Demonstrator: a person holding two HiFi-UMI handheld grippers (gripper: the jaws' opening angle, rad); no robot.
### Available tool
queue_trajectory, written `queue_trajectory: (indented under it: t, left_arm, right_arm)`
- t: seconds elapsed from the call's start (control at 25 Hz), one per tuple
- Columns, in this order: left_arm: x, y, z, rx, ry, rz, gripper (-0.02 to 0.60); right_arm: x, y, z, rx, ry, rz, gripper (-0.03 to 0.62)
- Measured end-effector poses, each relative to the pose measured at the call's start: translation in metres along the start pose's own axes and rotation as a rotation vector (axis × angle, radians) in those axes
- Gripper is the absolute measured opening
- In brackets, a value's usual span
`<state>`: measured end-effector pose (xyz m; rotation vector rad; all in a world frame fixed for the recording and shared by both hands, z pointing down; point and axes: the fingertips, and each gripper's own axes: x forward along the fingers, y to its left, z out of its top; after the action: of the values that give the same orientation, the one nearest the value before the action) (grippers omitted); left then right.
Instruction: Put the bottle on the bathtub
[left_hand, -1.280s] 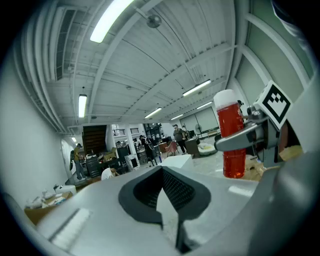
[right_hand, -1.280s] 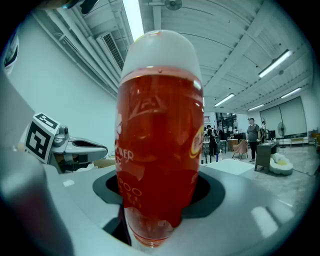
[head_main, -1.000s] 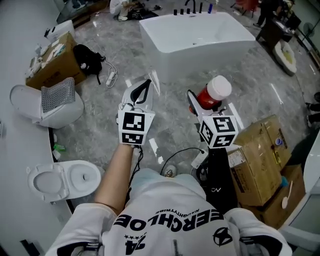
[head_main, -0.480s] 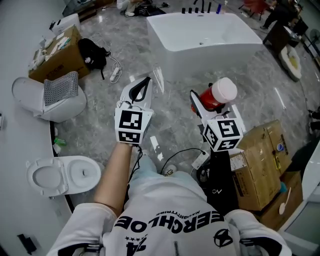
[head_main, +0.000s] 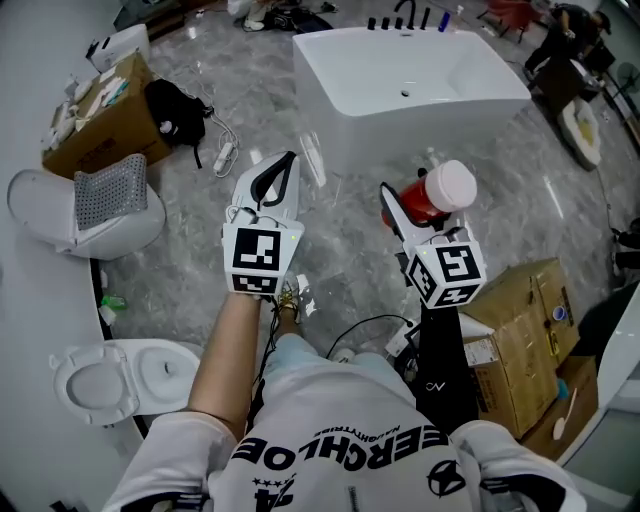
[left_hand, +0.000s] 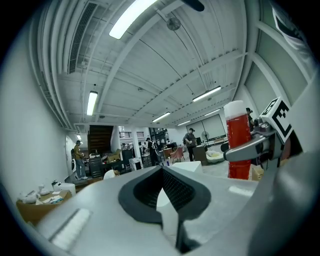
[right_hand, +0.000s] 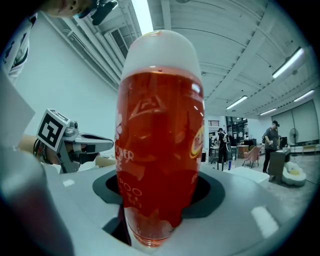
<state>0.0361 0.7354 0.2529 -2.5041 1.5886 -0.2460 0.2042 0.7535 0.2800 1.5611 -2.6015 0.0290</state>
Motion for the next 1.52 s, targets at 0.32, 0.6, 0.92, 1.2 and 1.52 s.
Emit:
queue_trajectory:
  t: [0.32, 0.6, 0.92, 1.2, 1.52]
  left_arm:
    - [0.104, 0.099, -0.012, 0.007, -0.012, -0.073, 0.000]
    - [0.167, 0.175, -0.022, -0.007, -0.016, -0.107, 0.000]
    - [0.203, 0.230, -0.043, -0.022, -0.004, -0.138, 0.000]
    - [0.232, 0.263, -0.056, -0.034, 0.008, -0.125, 0.000]
    - [0.301, 0.292, -0.074, -0.007, 0.017, -0.091, 0.002]
  right_arm:
    - [0.134, -0.017, 0.017, -0.005, 0.015, -0.067, 0.314]
    - [0.227, -0.022, 0.035, -0.007, 0.014, -0.110, 0.315]
    - [0.302, -0.022, 0.040, -0.007, 0.032, -0.124, 0.316]
    - [0.357, -0.032, 0.048, -0.018, 0.030, -0.111, 0.316]
    - [0.430, -0.068, 0.039, -0.019, -0.002, -0.068, 0.316]
